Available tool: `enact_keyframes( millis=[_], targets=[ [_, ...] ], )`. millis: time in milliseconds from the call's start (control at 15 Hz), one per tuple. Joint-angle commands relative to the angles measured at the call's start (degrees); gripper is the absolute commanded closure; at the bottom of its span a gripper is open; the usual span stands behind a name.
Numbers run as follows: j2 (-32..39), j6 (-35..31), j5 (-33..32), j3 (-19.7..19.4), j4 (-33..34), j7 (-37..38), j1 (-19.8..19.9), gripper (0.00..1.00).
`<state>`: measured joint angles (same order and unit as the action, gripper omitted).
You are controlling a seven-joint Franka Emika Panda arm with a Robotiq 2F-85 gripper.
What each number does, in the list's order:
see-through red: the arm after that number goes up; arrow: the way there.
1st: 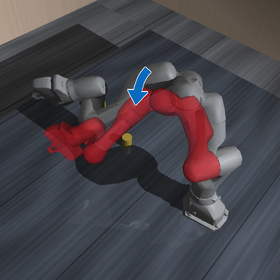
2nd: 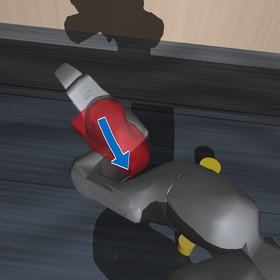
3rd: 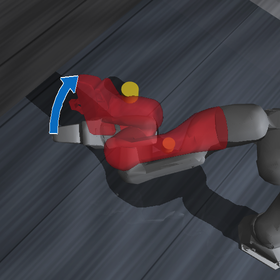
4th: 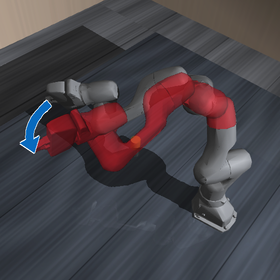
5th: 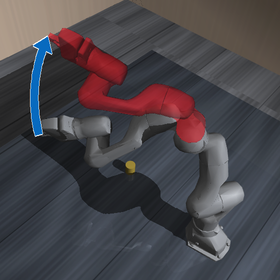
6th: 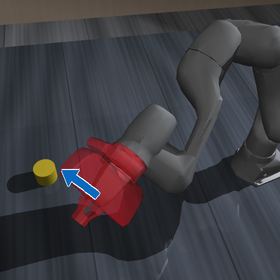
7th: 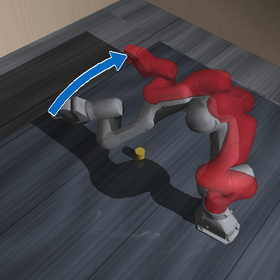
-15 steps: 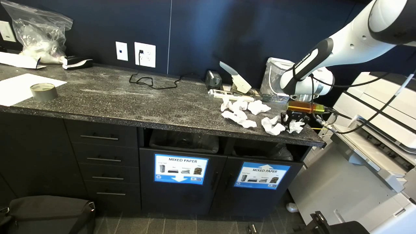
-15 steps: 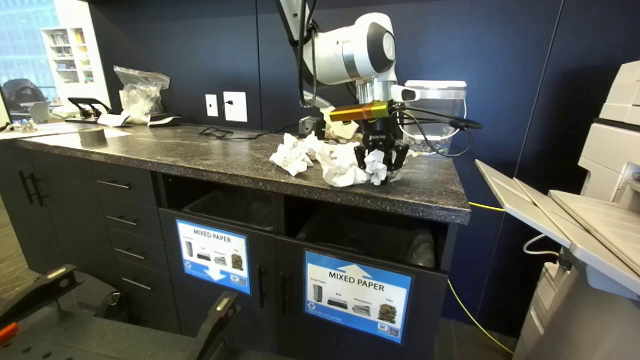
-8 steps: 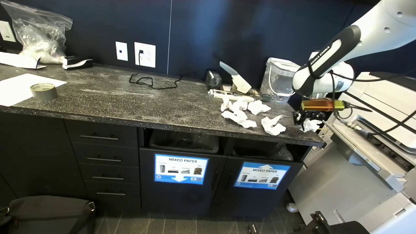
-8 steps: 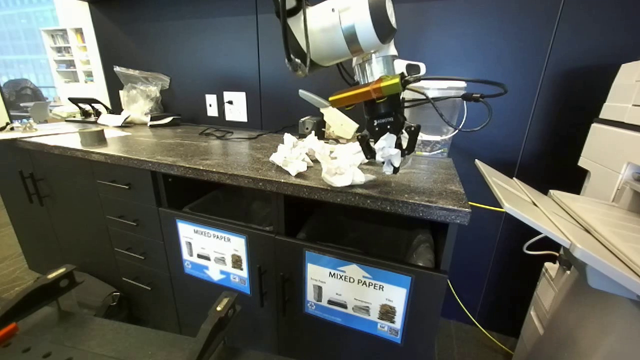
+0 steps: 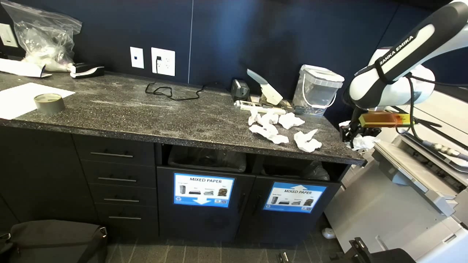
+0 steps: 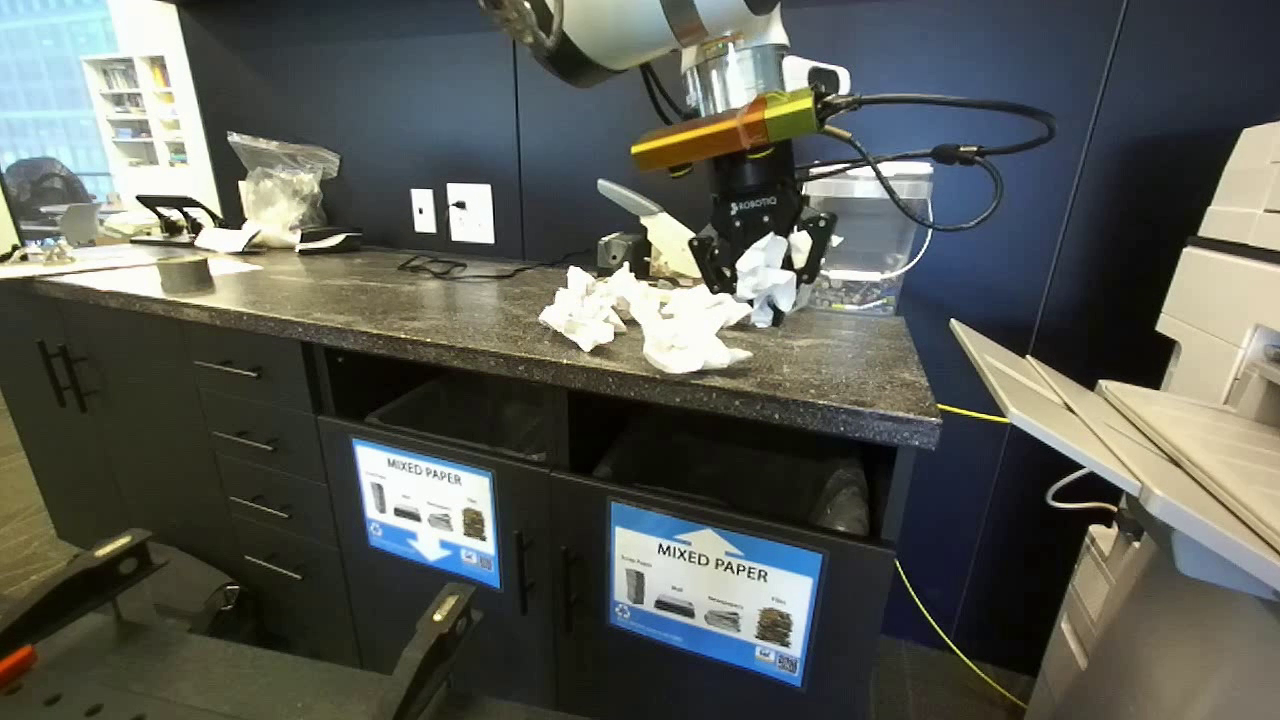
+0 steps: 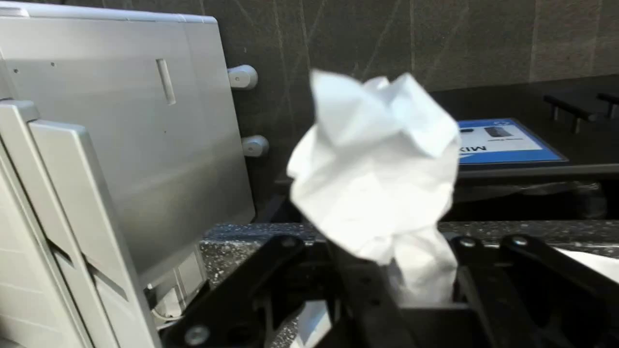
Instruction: Put the tissues inside the rubbish.
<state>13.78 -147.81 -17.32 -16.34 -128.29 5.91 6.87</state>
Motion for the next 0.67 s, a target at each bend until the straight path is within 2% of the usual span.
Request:
enact_keyframes(
  millis=[0,200,600],
  targets=[
    [-6.61,-8.87,4.43,3.69,-9.58,-7.15,2.01,0.87],
    [-7.48,-14.52,12.09,7.36,-14.7,-14.07,2.62,0.86],
    [-4.37,-20.15,28.73,15.79,-19.74,-29.16,4.51,0.87]
  ],
)
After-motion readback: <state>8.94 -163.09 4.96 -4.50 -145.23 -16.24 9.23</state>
